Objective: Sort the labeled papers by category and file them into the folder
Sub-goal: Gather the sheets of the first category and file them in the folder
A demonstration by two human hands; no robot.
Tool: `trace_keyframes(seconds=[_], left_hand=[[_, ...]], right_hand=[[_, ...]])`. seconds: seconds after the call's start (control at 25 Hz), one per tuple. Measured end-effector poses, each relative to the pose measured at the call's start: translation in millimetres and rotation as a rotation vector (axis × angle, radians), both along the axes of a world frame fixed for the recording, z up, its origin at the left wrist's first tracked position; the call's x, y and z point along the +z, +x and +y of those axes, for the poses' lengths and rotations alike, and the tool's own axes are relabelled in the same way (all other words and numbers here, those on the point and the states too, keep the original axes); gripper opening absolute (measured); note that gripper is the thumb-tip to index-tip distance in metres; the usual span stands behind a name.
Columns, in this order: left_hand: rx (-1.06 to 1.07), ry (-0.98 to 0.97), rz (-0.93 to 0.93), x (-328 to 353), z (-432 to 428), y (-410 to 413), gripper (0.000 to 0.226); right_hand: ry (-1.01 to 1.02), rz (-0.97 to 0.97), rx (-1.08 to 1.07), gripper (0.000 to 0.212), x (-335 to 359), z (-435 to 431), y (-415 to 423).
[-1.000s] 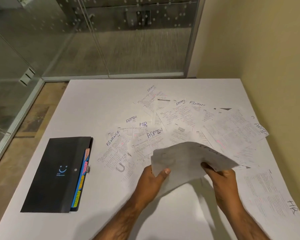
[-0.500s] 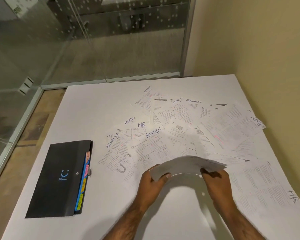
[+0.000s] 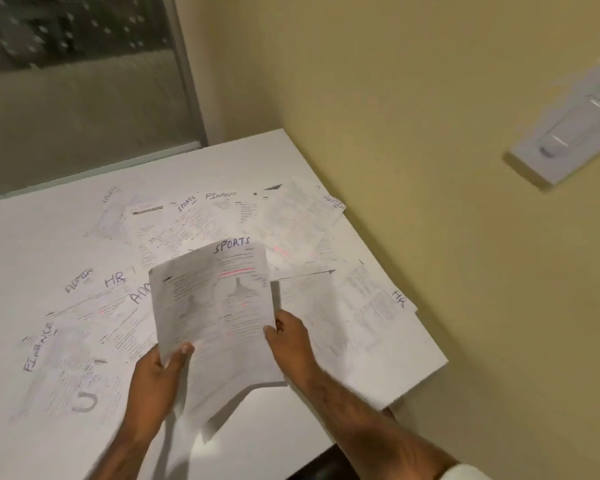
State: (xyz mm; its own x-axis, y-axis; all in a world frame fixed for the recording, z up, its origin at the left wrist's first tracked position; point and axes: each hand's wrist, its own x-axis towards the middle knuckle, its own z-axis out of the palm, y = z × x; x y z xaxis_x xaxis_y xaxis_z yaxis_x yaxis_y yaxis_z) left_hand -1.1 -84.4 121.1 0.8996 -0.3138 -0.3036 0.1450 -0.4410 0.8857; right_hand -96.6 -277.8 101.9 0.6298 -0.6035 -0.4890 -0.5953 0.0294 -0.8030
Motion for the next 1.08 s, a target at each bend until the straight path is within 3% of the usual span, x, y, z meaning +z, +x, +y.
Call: trace_keyframes(seconds=[0.16,0.36,0.48,0.68,0.88,1.08], left_hand=[[-0.012,-0.054,0.054,6.4,-29.2,-8.5,0.016],[0.016,-0.076,0.114,9.8,-35.0,-13.7,0.014],[0.034,-0.064,0.15,4.4,-28.2,-10.3,0.022],[0.089,-0.04,0.171,6.3,-12.9,-0.2,0.025],[0.129,-0.001,0.193,1.3,-0.7,10.3,0.029],[0.148,0.024,0.202,-5.5,2.5,22.3,0.033]], right_hand=[[0.006,0.077,-0.115,0.02,-16.0,-28.3,-31.0],[-0.308,0.381,0.09,0.069,-57.1,-55.4,-66.2],[-0.552,0.548,0.257,0.083,-74.7,-64.3,-77.7],[-0.702,0.599,0.397,0.075,-88.4,-51.2,-83.4],[-0.816,0.499,0.279,0.043,-81.3,-48.6,-63.7],[-0.727,0.344,0.302,0.056,-62.2,-80.2,-6.7]])
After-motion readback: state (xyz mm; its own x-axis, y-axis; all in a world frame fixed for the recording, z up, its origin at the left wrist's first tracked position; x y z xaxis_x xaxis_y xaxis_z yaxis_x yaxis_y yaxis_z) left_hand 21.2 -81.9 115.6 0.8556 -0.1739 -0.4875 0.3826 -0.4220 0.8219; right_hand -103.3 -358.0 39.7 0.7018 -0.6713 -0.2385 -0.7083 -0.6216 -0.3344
